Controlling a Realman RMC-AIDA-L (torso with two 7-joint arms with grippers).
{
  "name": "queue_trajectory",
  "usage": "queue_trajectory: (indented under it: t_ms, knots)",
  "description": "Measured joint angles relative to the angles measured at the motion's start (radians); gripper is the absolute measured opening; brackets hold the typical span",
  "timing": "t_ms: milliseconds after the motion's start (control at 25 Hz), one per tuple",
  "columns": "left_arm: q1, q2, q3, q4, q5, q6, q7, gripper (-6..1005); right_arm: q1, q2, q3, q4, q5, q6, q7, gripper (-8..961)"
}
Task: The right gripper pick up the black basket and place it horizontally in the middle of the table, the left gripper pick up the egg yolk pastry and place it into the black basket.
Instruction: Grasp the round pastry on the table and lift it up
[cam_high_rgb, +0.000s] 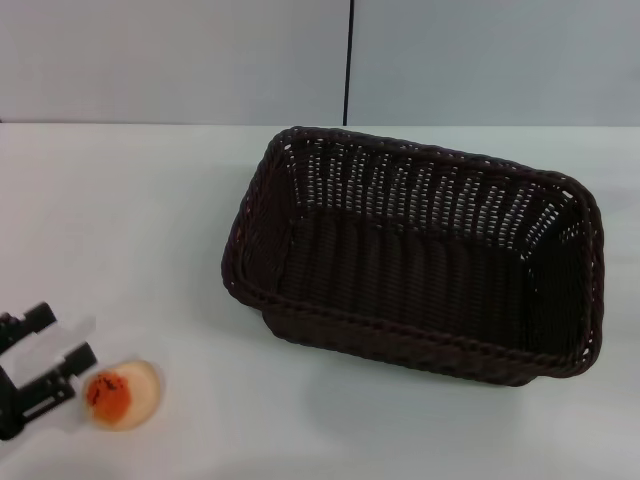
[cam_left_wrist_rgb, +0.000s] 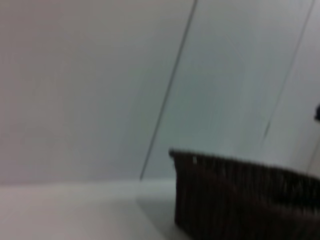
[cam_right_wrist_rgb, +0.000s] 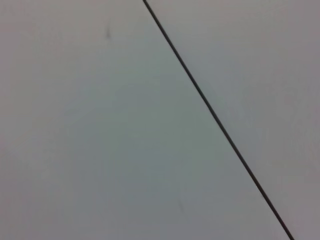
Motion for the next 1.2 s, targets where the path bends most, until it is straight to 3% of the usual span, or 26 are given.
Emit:
queue_trajectory:
  t_ms: [440,720,1200]
  knots:
    - [-0.024,-0.016,0.003,0.002,0.149,-0.079,0.008,849,0.02,-0.002,-0.009,0.026,-0.009,0.018,-0.024,435]
    - [-0.029,-0.023,0.003,-0.003,0.172,-0.113,0.043,807,0.032,-0.002,-0.011,0.04,-0.014,0.029,-0.024,434]
    - [-0.043,-0.031,-0.003,-0.003,0.172,-0.116,0.09,338,0.04,0.0,-0.01,0.042,-0.028,0.029,-0.038,435]
